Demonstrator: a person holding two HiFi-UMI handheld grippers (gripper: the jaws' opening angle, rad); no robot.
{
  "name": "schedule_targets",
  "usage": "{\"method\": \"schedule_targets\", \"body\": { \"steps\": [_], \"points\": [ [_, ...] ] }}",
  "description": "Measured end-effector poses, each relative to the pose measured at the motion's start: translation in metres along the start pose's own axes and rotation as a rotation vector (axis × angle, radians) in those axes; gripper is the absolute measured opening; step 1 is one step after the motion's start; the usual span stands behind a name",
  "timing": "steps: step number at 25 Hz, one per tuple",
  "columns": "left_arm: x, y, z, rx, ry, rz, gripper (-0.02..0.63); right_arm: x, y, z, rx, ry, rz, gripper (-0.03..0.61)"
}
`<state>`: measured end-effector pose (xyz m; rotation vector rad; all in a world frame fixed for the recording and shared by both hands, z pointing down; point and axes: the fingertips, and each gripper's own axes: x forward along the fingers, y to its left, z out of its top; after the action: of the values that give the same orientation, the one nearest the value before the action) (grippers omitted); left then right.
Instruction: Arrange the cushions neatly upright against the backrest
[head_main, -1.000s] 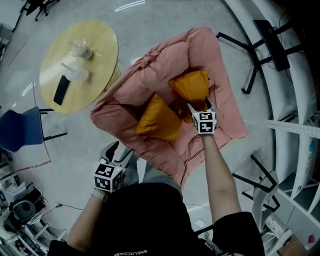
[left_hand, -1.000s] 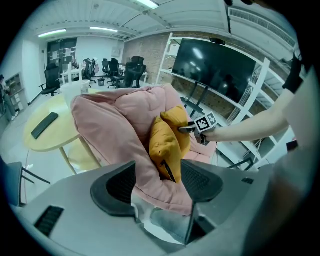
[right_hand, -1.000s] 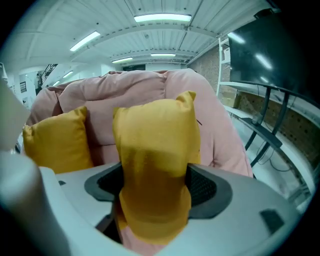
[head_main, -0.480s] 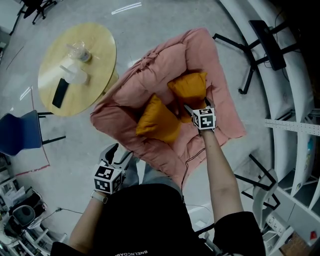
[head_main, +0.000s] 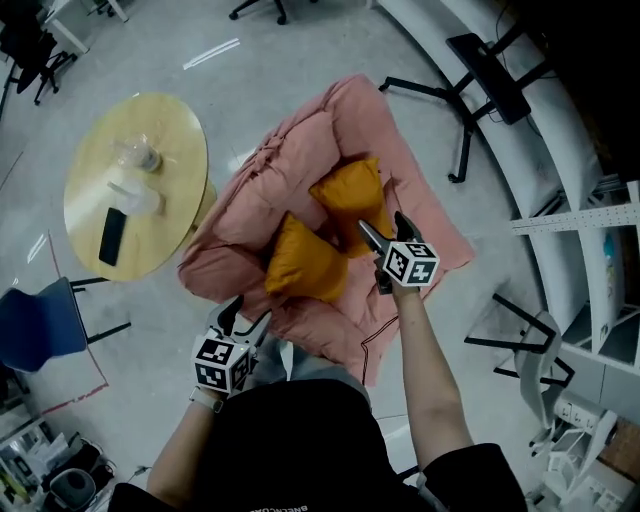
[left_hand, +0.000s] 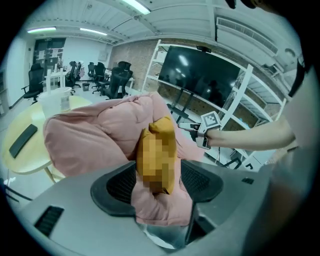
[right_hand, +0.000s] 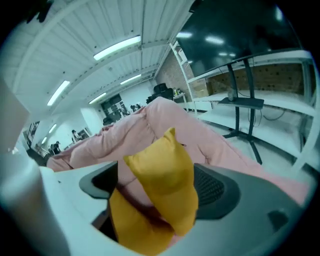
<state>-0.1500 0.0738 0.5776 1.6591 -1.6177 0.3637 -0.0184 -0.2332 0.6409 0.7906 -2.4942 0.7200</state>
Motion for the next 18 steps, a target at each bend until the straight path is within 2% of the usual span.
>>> {"method": "schedule_targets", "body": {
  "steps": [3, 4, 8, 12, 15, 18],
  "points": [
    [0.012, -0.001, 0.022, 0.015, -0.03, -0.075, 0.282, -0.025, 0.024, 0.003, 0.085, -0.046, 0.015, 0.46],
    [0.015, -0.004, 0.03, 0.019, -0.041, -0.105, 0.282, -0.035, 0.032, 0.003, 0.103, -0.061, 0.012, 0.432],
    [0.017, -0.034, 0.065, 0.065, -0.08, -0.224, 0.274, -0.095, 0.064, 0.009, 0.178, -0.148, 0.023, 0.248],
    [0.004, -0.078, 0.102, 0.141, -0.13, -0.363, 0.173, -0.163, 0.108, 0.025, 0.253, -0.269, 0.108, 0.179],
    [-0.005, -0.104, 0.121, 0.195, -0.164, -0.469, 0.092, -0.202, 0.137, 0.038, 0.229, -0.352, 0.098, 0.068],
    [-0.011, -0.136, 0.137, 0.263, -0.209, -0.542, 0.033, -0.238, 0.153, 0.051, 0.179, -0.426, 0.057, 0.018]
  ]
}}
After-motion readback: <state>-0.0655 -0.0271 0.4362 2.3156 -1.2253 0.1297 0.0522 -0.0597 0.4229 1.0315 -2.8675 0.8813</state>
